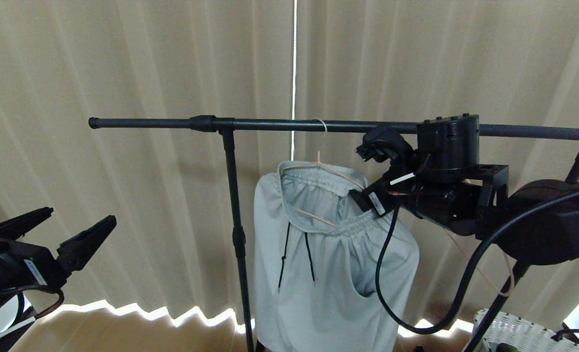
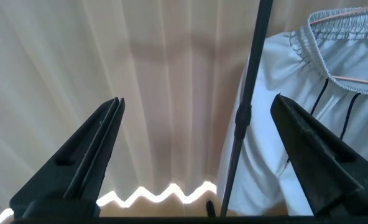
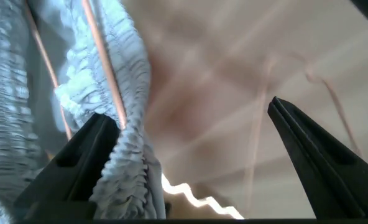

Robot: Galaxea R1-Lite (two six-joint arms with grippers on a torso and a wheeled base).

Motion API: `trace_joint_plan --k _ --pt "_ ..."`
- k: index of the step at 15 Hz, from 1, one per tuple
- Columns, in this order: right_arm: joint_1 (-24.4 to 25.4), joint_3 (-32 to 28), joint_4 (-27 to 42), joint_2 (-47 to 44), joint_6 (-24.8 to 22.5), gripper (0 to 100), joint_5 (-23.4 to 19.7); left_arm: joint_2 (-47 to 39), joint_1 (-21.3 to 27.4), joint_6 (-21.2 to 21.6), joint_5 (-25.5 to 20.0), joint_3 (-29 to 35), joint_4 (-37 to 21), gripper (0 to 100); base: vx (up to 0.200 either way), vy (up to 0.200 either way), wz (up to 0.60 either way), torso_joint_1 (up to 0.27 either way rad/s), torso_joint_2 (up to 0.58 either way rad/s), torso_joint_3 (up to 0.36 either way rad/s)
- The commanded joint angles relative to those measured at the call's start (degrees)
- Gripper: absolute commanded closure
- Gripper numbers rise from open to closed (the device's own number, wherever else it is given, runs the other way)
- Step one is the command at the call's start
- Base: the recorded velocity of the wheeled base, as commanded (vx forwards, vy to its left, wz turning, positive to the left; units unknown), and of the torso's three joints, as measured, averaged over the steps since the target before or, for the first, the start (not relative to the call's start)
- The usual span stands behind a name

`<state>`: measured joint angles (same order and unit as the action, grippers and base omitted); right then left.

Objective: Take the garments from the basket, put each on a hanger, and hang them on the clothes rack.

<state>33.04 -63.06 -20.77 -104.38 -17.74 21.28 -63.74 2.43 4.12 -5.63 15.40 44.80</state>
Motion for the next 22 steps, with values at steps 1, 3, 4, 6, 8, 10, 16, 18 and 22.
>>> trace_joint_plan --k 1,3,4,6,8,10,16,18,22 --pt "-0.08 2.15 -2.96 -0.13 -0.02 0 -3.27 0.02 0.04 0.01 0.01 -0.02 0.02 0 0.000 0.000 0.00 0.000 0.00 0.000" --pt "-0.17 4.70 -8.06 -0.65 -0.10 0 -7.84 0.02 0.04 0.01 0.01 -0.02 0.02 0 0.000 0.000 0.00 0.000 0.00 0.000" --pt "-0.25 4.97 -9.46 -1.01 -0.10 0 -9.68 0.11 0.04 0.01 0.01 -0.02 0.02 0 0.000 0.000 0.00 0.000 0.00 0.000" --pt "-0.25 5.32 -11.57 -1.80 -0.02 0 -12.85 0.11 -0.05 0.01 0.01 -0.02 0.02 0 0.000 0.000 0.00 0.000 0.00 0.000" --pt "-0.25 5.67 -14.30 -2.85 -0.02 0 -15.40 0.29 -0.14 0.01 0.01 -0.02 0.02 0 0.000 0.000 0.00 0.000 0.00 0.000" --pt "-0.25 6.99 -19.13 -4.17 0.86 0 -18.30 0.46 -0.14 0.01 0.01 -0.02 0.02 0 0.000 0.000 0.00 0.000 0.00 0.000" --pt "-1.31 8.31 -25.90 -5.58 0.25 0 -24.54 0.46 -0.14 0.01 0.01 -0.02 0.02 0 0.000 0.000 0.00 0.000 0.00 0.000" --pt "-1.57 7.60 -25.99 -4.26 -1.69 0 -24.80 0.38 -0.23 0.01 0.01 -0.02 0.02 0 0.000 0.000 0.00 0.000 0.00 0.000" --pt "-2.01 5.93 -20.89 -0.30 -8.28 0 -25.06 0.11 -0.05 0.01 0.01 -0.10 -0.06 0 0.000 0.000 0.00 0.000 0.00 0.000"
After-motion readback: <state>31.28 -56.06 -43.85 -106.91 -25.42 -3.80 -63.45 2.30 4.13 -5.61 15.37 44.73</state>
